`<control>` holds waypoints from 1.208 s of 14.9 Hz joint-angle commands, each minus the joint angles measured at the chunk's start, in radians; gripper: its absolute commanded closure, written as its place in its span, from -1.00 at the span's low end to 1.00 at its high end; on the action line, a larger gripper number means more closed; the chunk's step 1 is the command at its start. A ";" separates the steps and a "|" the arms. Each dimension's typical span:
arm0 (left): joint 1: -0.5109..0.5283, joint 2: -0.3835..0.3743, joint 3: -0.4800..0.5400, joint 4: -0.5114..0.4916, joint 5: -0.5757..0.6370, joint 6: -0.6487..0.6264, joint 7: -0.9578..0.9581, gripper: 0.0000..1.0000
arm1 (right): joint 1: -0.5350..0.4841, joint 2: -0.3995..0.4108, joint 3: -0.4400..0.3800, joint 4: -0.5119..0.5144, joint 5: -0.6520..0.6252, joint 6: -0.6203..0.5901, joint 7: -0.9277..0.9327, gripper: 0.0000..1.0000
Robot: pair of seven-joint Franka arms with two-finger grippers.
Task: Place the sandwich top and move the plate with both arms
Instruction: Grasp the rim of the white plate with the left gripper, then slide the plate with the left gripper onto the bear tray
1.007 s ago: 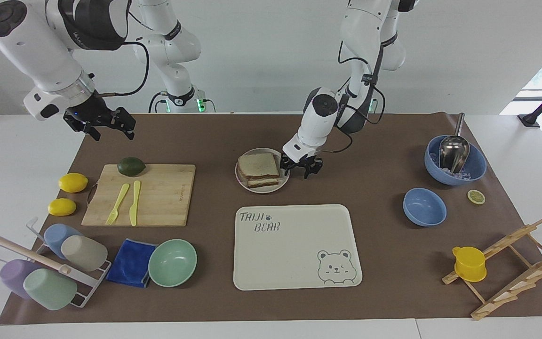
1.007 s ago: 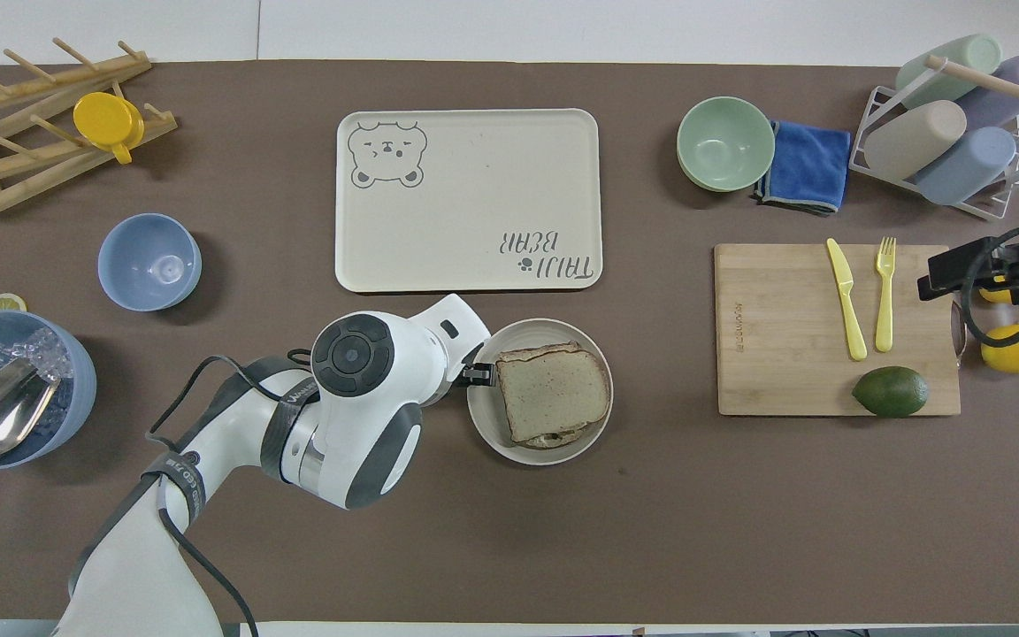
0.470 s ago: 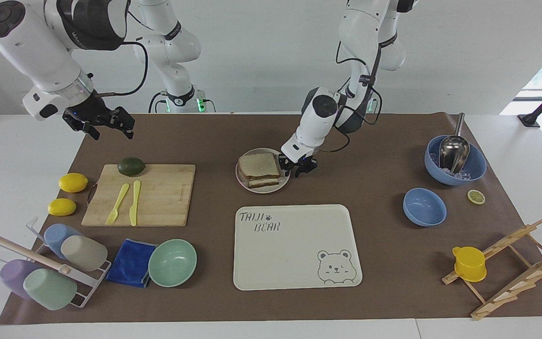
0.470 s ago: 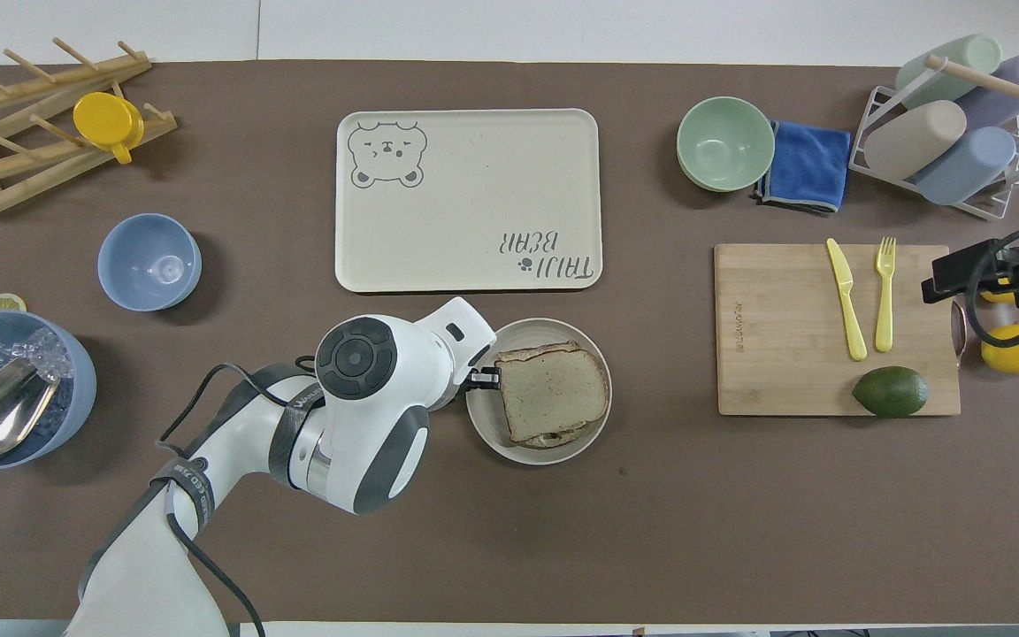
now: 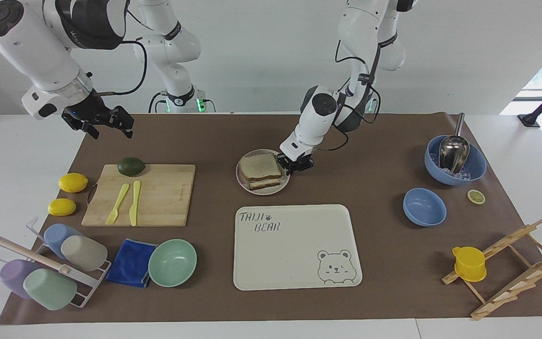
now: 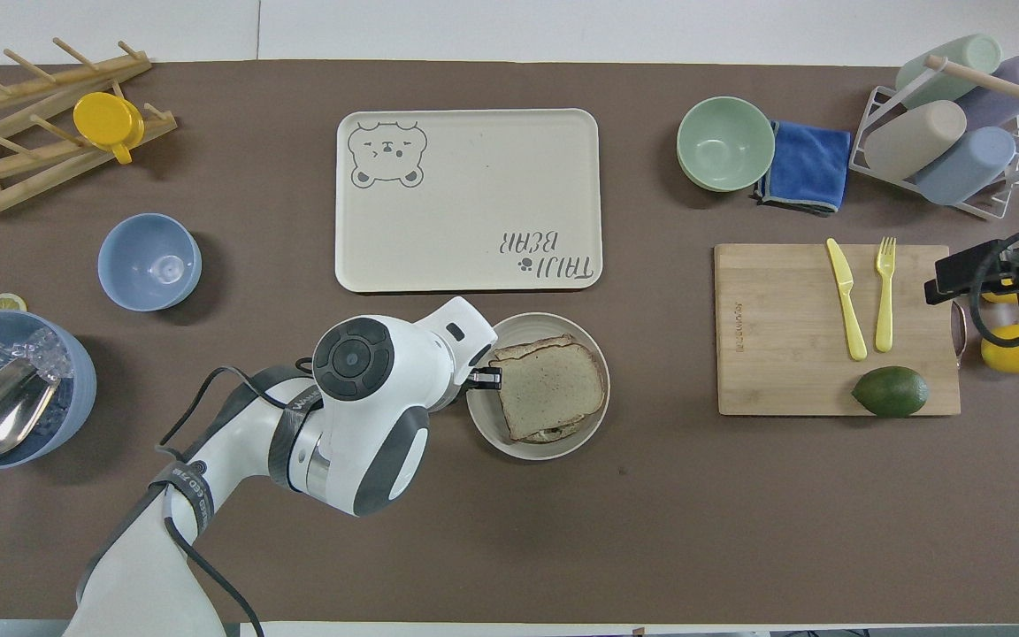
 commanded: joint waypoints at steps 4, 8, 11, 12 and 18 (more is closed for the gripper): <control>0.041 -0.019 0.013 0.018 -0.039 -0.071 0.006 1.00 | 0.000 -0.008 0.001 0.004 -0.002 -0.015 -0.002 -1.00; 0.098 -0.022 0.013 0.127 -0.039 -0.215 0.020 1.00 | 0.000 -0.012 0.001 -0.005 -0.002 -0.017 -0.002 -1.00; 0.164 -0.010 0.014 0.240 -0.058 -0.336 0.050 1.00 | -0.001 -0.012 0.001 -0.005 -0.002 -0.015 -0.002 -1.00; 0.182 0.007 0.014 0.283 -0.068 -0.364 0.066 1.00 | -0.001 -0.012 0.003 -0.005 -0.002 -0.017 -0.002 -1.00; 0.297 0.195 0.014 0.565 -0.093 -0.430 0.087 1.00 | -0.001 -0.012 0.001 -0.005 -0.002 -0.015 -0.002 -1.00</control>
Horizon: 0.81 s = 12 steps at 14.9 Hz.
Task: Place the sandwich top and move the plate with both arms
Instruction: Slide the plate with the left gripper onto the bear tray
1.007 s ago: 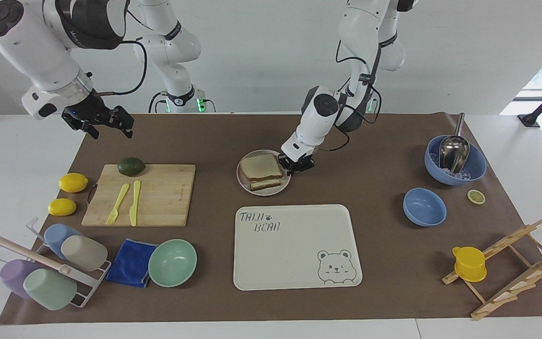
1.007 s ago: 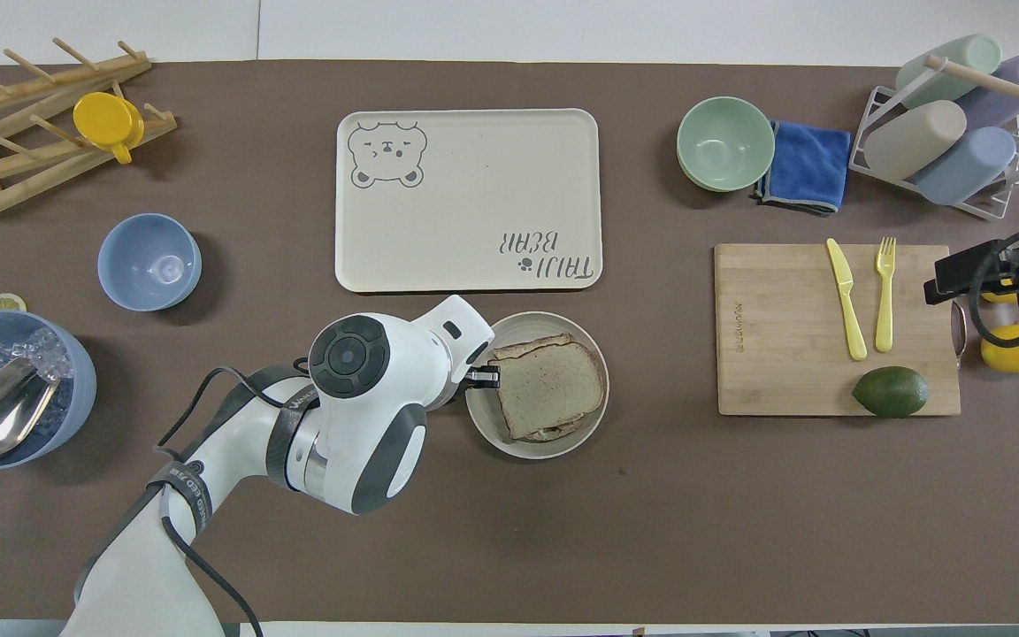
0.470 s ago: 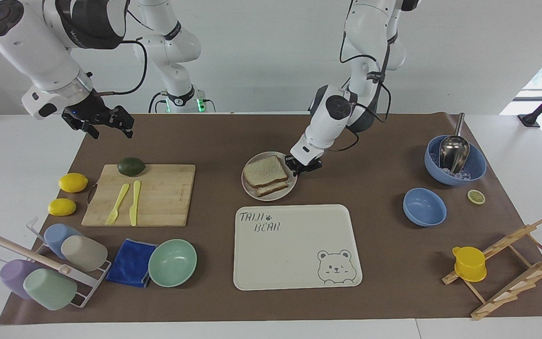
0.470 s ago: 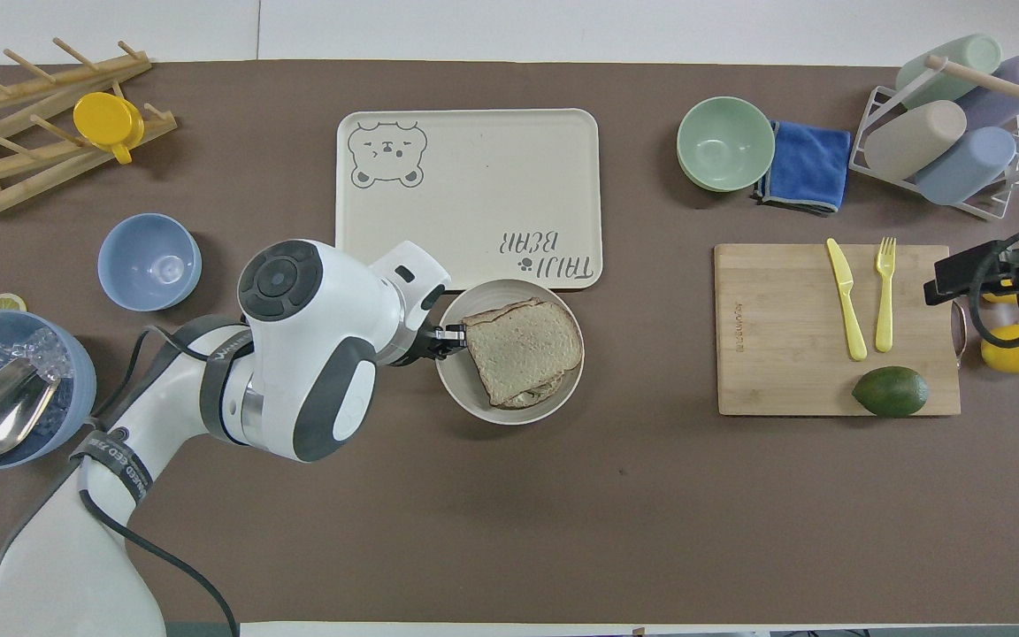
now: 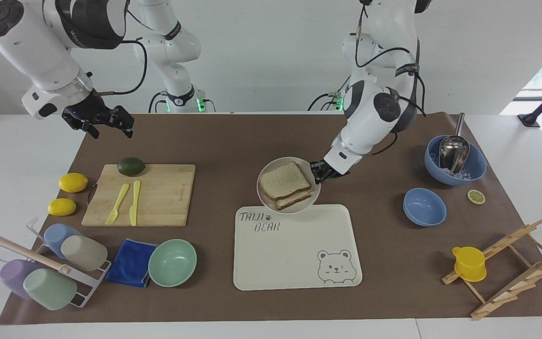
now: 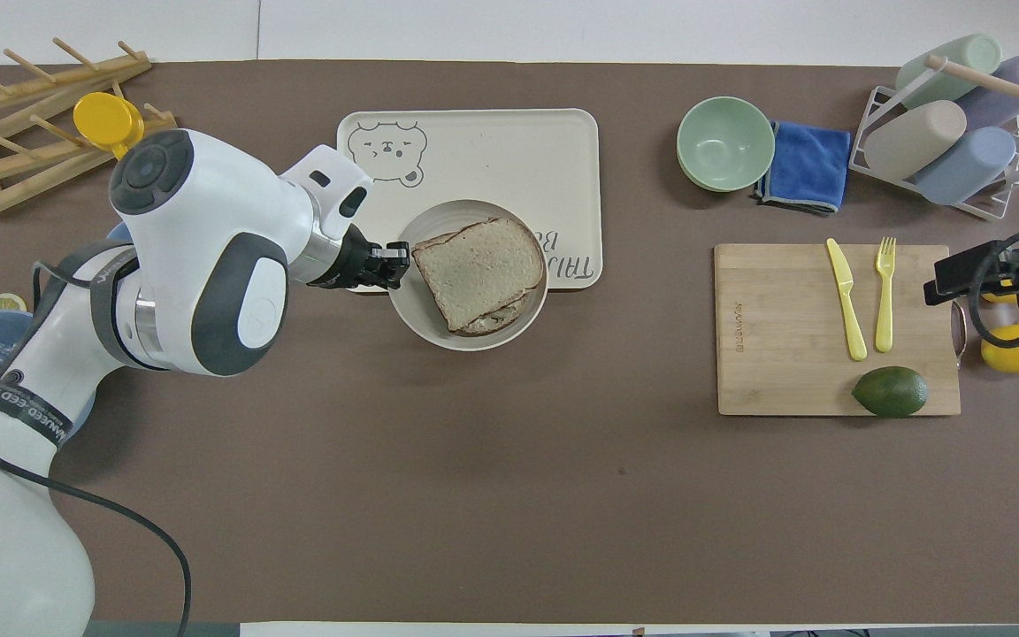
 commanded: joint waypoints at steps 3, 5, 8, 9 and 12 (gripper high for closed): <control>0.073 0.285 -0.004 0.390 -0.060 -0.124 0.019 1.00 | -0.002 -0.012 0.000 -0.006 -0.002 -0.012 -0.002 -1.00; 0.089 0.314 -0.006 0.406 -0.057 -0.105 0.033 1.00 | -0.002 -0.012 0.000 -0.006 -0.002 -0.012 -0.002 -1.00; 0.081 0.340 -0.004 0.392 -0.057 -0.046 0.123 1.00 | -0.002 -0.012 0.000 -0.006 -0.002 -0.012 -0.002 -1.00; 0.080 0.342 -0.006 0.385 -0.060 -0.012 0.132 1.00 | -0.002 -0.012 0.000 -0.006 -0.002 -0.013 -0.002 -1.00; 0.080 0.342 -0.006 0.339 -0.060 0.062 0.143 1.00 | -0.002 -0.010 0.000 -0.006 -0.002 -0.012 -0.002 -1.00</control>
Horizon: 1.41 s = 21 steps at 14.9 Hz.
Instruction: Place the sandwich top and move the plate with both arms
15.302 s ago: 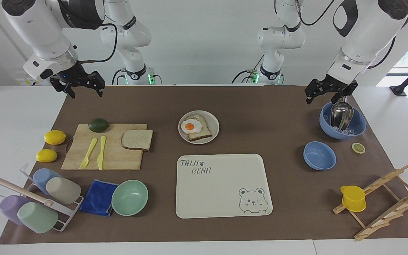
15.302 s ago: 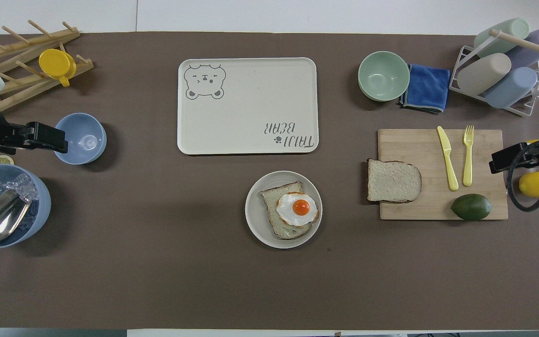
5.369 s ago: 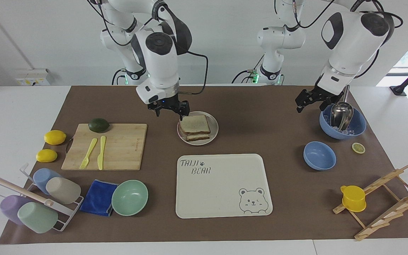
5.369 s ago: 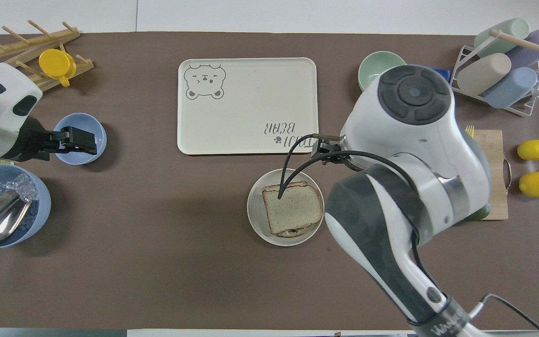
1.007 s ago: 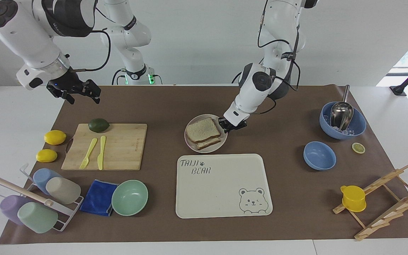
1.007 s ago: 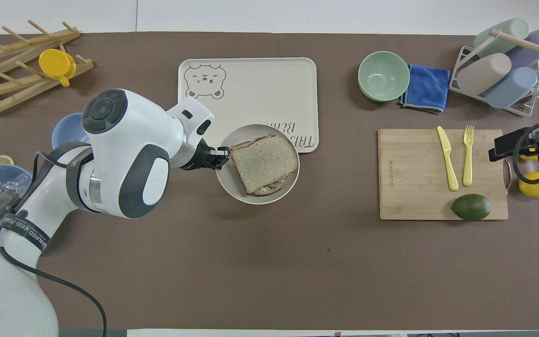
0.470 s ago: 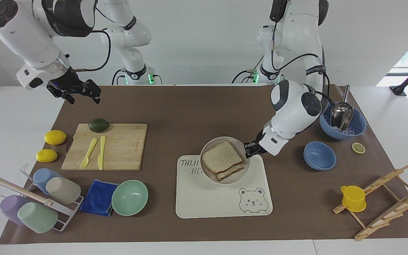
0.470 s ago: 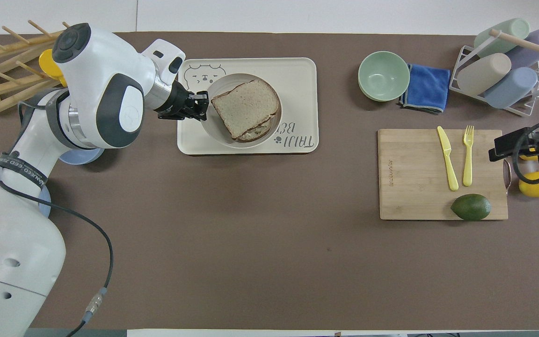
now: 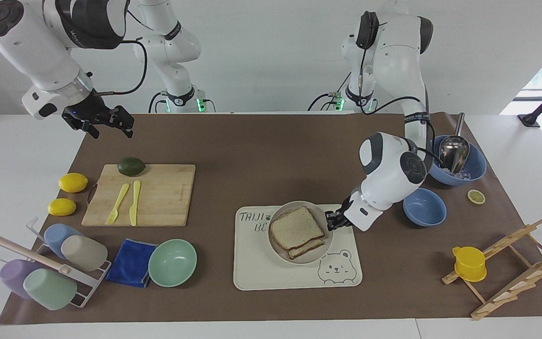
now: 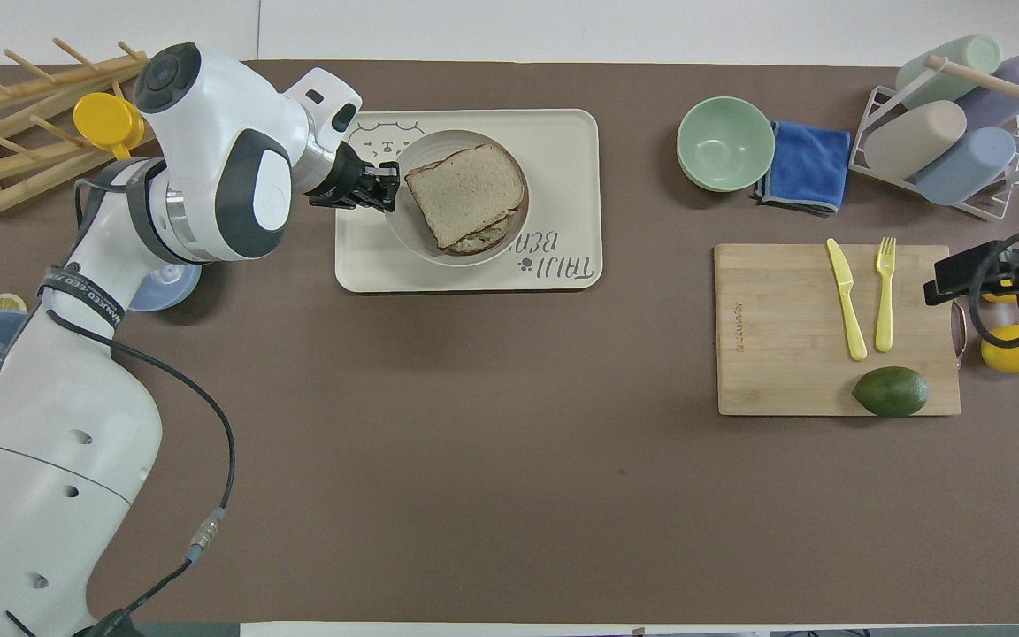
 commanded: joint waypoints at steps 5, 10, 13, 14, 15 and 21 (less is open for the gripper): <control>-0.018 -0.023 0.003 -0.109 -0.020 0.122 0.078 1.00 | -0.002 -0.012 0.002 -0.006 -0.002 -0.013 -0.002 -1.00; -0.016 -0.037 0.005 -0.143 -0.018 0.150 0.103 1.00 | -0.002 -0.010 0.000 -0.006 -0.002 -0.012 -0.002 -1.00; -0.012 -0.037 0.011 -0.138 -0.018 0.147 0.095 -1.00 | -0.002 -0.012 0.000 -0.006 -0.002 -0.012 -0.002 -1.00; -0.004 -0.037 0.014 -0.131 -0.014 0.136 0.095 -1.00 | -0.002 -0.012 0.000 -0.006 -0.002 -0.012 -0.002 -1.00; -0.001 -0.038 0.017 -0.126 -0.009 0.134 0.092 -1.00 | -0.002 -0.012 0.000 -0.006 -0.002 -0.013 -0.002 -1.00; -0.004 -0.213 0.193 -0.126 0.008 -0.069 0.091 -1.00 | -0.002 -0.012 0.000 -0.006 -0.002 -0.012 -0.002 -1.00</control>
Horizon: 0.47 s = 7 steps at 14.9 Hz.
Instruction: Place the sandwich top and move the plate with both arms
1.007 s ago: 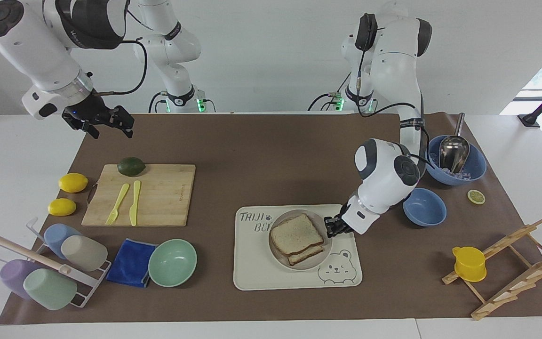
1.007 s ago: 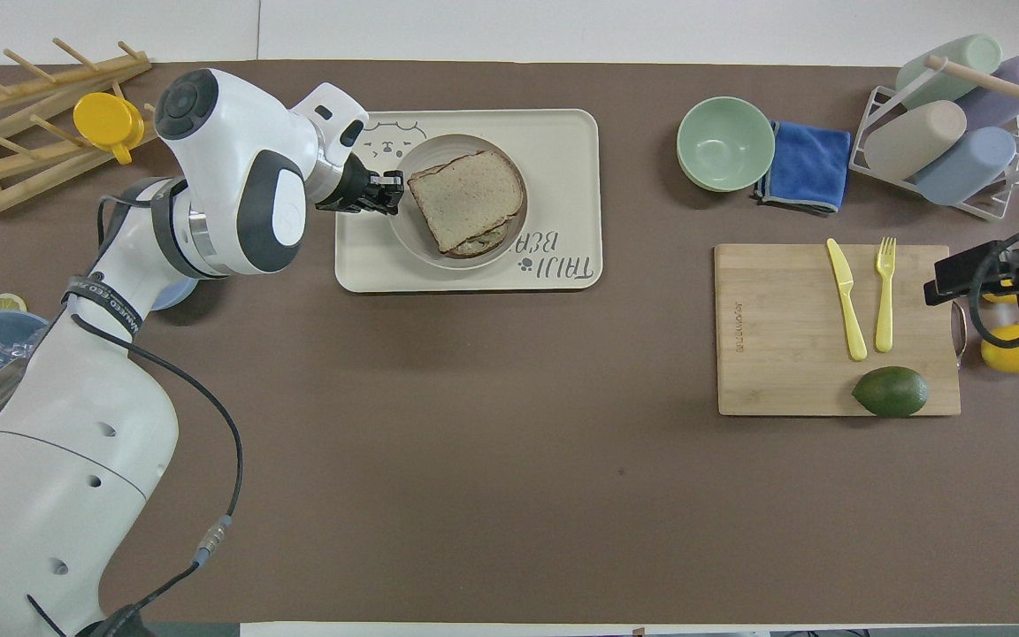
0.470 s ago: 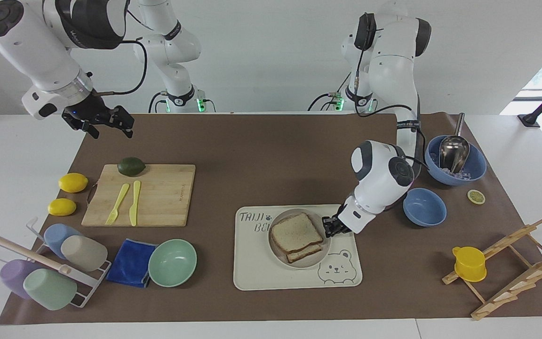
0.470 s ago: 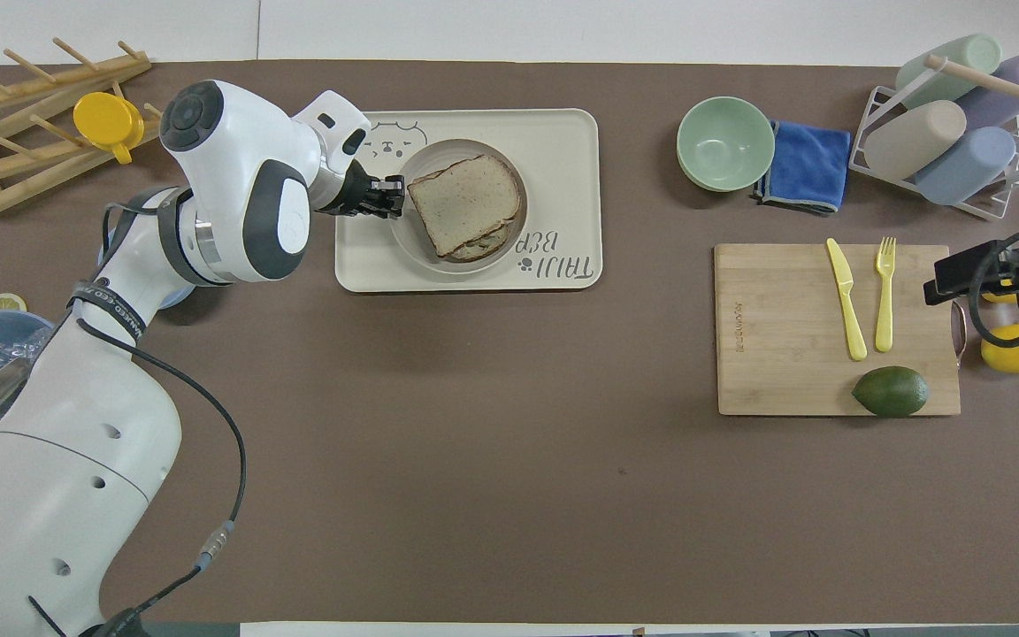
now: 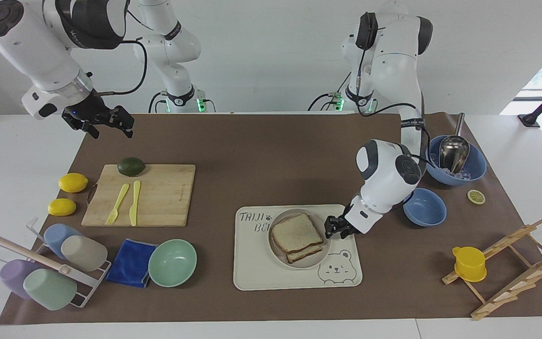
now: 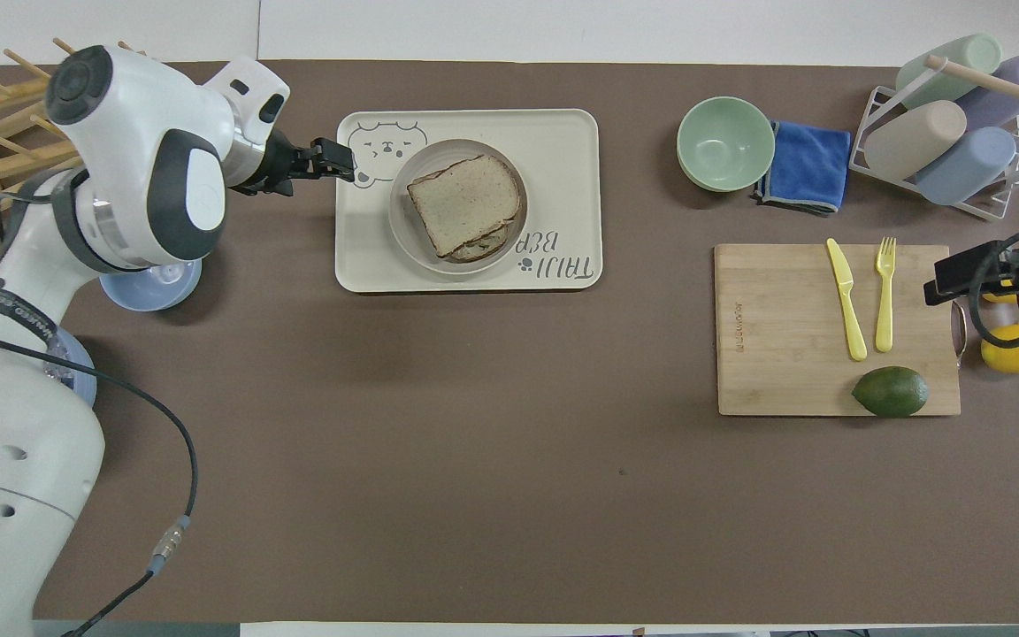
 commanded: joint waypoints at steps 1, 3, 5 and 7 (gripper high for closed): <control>-0.005 -0.130 0.089 -0.038 0.037 -0.142 0.016 -1.00 | -0.002 -0.012 0.000 -0.006 -0.002 -0.013 -0.002 -1.00; 0.000 -0.193 0.109 -0.039 0.148 -0.242 0.023 -1.00 | -0.002 -0.012 0.002 -0.006 -0.002 -0.013 -0.002 -1.00; 0.001 -0.242 0.112 -0.041 0.225 -0.319 0.025 -1.00 | -0.002 -0.012 0.000 -0.006 -0.002 -0.012 -0.002 -1.00; 0.004 -0.284 0.112 -0.041 0.262 -0.389 0.023 -1.00 | -0.002 -0.012 0.000 -0.006 -0.002 -0.013 0.000 -1.00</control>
